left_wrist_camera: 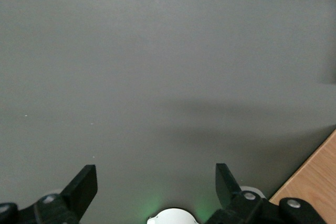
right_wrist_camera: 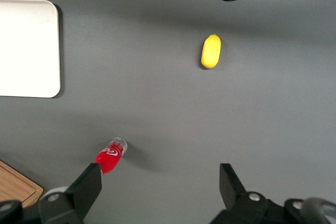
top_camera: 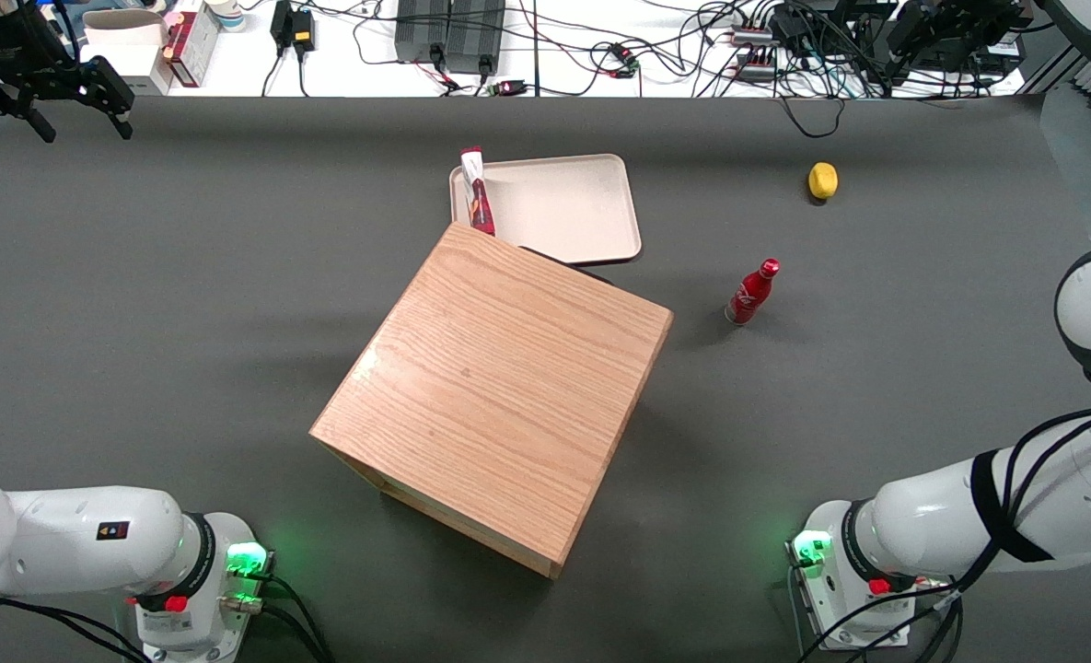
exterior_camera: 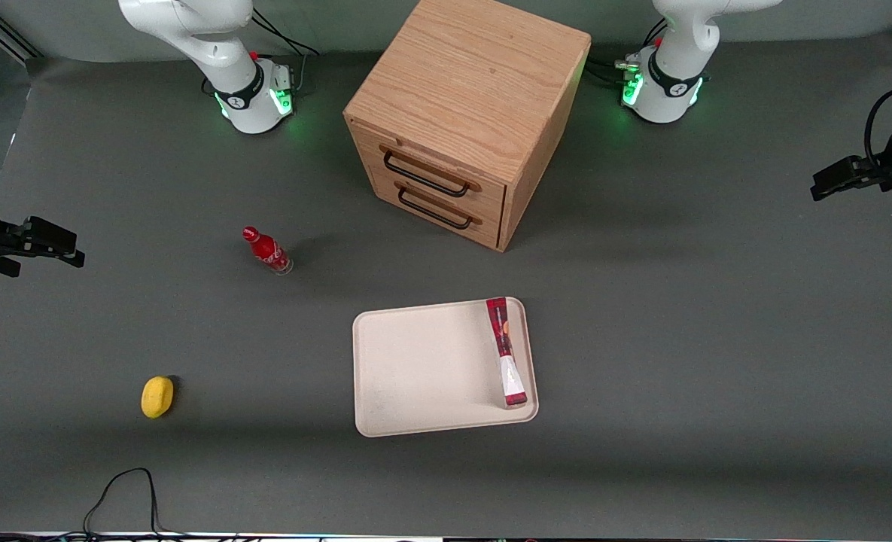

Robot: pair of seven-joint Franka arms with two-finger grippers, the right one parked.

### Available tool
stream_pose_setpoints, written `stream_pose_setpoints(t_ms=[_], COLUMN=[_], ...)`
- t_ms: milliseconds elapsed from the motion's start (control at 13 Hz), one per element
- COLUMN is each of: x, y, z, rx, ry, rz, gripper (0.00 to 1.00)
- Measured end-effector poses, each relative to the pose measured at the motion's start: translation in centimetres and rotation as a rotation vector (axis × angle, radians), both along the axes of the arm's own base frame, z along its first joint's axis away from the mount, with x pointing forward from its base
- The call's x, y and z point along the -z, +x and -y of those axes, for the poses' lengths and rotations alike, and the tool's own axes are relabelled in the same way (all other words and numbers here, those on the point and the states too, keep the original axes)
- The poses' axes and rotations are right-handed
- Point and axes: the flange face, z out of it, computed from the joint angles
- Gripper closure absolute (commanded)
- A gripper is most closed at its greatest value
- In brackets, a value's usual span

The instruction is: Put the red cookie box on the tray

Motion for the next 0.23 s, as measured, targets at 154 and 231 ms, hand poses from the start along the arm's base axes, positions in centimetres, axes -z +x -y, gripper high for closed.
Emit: stream_pose_setpoints(t_ms=[154, 231], x=[0.34, 0.45], y=[0.16, 0.22], z=[0.29, 0.62], rx=[0.006, 0.012], ry=[0.006, 0.007], rz=[-0.007, -0.009], gripper=[0.00, 0.00])
